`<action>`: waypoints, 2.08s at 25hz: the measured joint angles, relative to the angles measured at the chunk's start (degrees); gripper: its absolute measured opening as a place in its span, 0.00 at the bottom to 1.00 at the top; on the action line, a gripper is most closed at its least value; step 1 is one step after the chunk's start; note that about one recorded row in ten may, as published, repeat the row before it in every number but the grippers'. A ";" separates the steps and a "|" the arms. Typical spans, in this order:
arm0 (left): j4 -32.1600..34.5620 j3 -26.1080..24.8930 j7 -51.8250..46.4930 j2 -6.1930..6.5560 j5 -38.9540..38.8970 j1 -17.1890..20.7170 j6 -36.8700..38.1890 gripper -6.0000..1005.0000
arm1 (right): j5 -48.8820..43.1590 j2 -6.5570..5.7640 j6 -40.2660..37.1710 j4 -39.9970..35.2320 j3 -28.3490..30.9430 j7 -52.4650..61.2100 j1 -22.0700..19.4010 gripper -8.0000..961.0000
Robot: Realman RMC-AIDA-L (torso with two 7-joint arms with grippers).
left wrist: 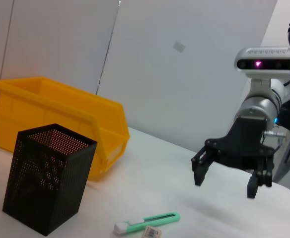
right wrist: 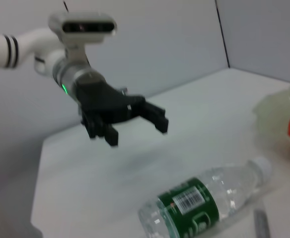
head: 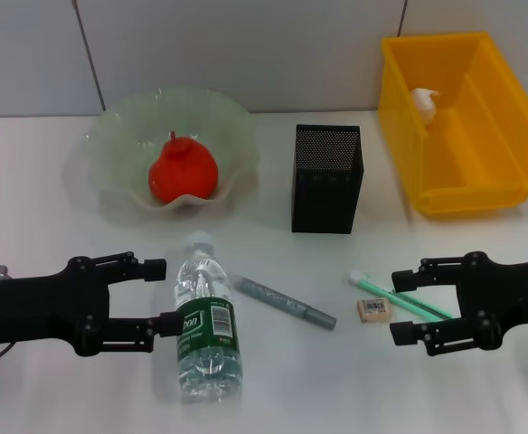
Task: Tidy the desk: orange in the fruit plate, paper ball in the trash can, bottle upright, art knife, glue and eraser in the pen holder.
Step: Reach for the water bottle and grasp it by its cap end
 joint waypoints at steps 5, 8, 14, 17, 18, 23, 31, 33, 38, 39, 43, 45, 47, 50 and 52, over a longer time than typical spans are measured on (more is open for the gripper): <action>0.00 0.06 -0.83 0.04 0.08 -0.53 -0.19 0.86 | -0.63 1.18 0.79 1.79 0.00 -0.91 -1.02 0.81; 0.00 -0.10 -1.61 0.04 1.01 -1.06 -0.34 0.86 | -0.77 1.29 1.45 1.97 0.00 -0.95 -1.07 0.81; 0.00 -0.27 -2.13 -0.19 2.57 -1.63 -0.82 0.86 | -1.16 1.32 2.13 1.95 0.00 -0.98 -1.01 0.81; 0.06 -0.42 -2.58 -0.40 2.50 -1.89 -0.84 0.86 | -1.33 1.32 2.16 1.93 0.00 -1.00 -0.81 0.81; 0.06 -0.42 -2.58 -0.40 2.50 -1.89 -0.84 0.86 | -1.33 1.32 2.16 1.93 0.00 -1.00 -0.81 0.81; 0.23 -1.96 -7.69 -0.58 2.38 -3.04 -1.13 0.86 | -1.48 1.32 2.61 1.95 0.00 -1.01 -0.75 0.81; 0.33 -3.59 -22.25 -0.66 2.71 -5.99 -6.10 0.86 | -1.61 1.32 2.91 2.00 0.00 -1.02 -0.47 0.81; 0.39 -3.35 -29.46 -0.67 2.88 -7.38 -7.78 0.86 | -1.61 1.32 2.95 2.17 0.00 -1.01 -0.42 0.81; 1.04 -3.09 -47.76 0.06 5.86 -11.28 -11.88 0.86 | -2.30 1.23 3.17 2.46 0.00 -1.01 -0.41 0.81; 1.44 -3.08 -50.54 0.14 7.02 -11.94 -12.41 0.86 | -2.49 1.23 3.37 2.49 0.00 -1.02 -0.40 0.81; 4.91 -2.98 -61.99 0.16 15.94 -14.82 -14.13 0.86 | -2.93 1.22 4.12 2.63 0.00 -1.00 -0.23 0.81; 6.34 -2.98 -67.03 0.16 21.12 -16.46 -14.28 0.86 | -2.99 1.15 4.35 2.91 0.00 -1.00 -0.08 0.81; 6.77 -3.18 -71.24 0.17 25.10 -18.06 -14.46 0.86 | -3.00 1.11 4.37 3.10 0.00 -1.00 0.12 0.81; 6.85 -3.18 -72.74 0.17 26.39 -18.75 -14.63 0.85 | -3.01 1.04 4.37 3.16 0.00 -1.00 0.31 0.81; 6.81 -3.20 -76.82 0.13 31.83 -21.32 -15.28 0.85 | -3.06 0.97 4.41 3.31 -0.25 -1.00 0.68 0.81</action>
